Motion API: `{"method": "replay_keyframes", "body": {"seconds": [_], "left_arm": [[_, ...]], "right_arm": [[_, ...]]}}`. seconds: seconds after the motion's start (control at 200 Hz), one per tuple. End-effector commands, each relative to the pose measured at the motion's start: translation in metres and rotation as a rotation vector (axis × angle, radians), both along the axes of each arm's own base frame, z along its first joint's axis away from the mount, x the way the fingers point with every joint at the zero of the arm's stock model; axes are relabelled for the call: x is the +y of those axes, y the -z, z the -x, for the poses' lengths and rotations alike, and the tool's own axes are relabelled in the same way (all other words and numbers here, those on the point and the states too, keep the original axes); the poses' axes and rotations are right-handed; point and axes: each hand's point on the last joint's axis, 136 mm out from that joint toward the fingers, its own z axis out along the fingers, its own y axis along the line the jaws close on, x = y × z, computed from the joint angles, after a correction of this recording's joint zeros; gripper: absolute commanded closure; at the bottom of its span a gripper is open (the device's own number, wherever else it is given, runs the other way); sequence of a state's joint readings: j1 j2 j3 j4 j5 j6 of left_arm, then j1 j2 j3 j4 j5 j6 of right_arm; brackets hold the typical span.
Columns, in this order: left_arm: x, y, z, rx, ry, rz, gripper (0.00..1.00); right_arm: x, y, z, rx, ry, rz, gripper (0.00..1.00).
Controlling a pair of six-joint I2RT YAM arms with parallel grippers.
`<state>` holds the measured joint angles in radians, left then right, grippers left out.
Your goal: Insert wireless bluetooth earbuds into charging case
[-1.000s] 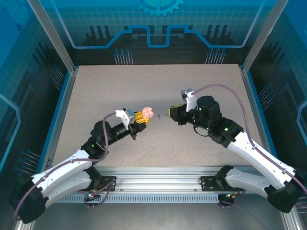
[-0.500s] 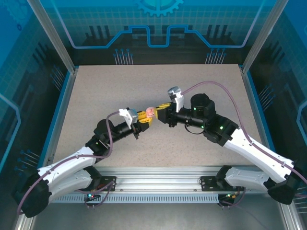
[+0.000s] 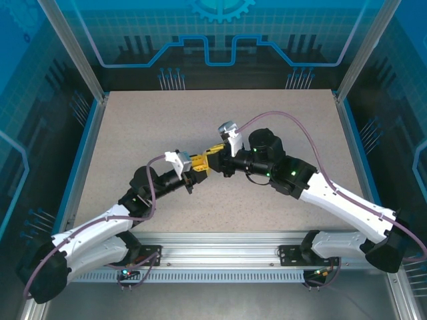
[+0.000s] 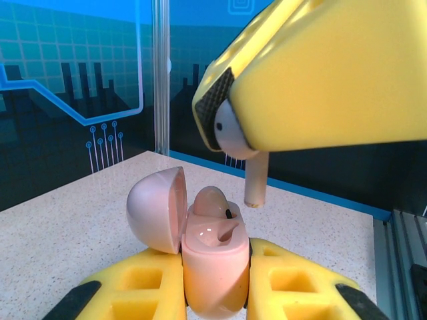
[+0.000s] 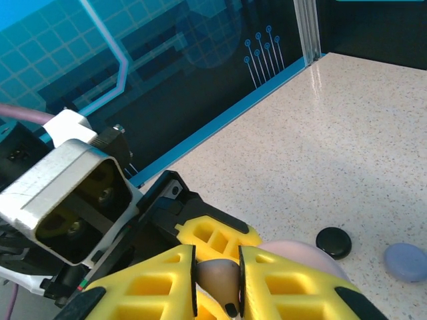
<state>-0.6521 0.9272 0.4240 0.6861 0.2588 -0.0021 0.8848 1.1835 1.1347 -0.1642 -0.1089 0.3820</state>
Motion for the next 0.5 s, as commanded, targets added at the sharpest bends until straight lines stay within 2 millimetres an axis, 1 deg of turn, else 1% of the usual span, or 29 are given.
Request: {"method": "replay_keyframes", "body": {"seconds": [0.0,0.24,0.495], "left_arm": [[-0.001,-0.028,0.007,-0.055,0.024,0.050,0.94],[-0.001,-0.028,0.007,-0.054,0.025,0.053,0.94],[0.000,-0.028,0.008,-0.048,0.022,0.054,0.93]], "right_arm": [[0.002,-0.009,-0.002,-0.044,0.013,0.000,0.79],[0.001,0.003,-0.008,-0.037,0.035,0.034,0.79],[0.003,0.009,-0.009,-0.031,0.037,0.049,0.79]]}}
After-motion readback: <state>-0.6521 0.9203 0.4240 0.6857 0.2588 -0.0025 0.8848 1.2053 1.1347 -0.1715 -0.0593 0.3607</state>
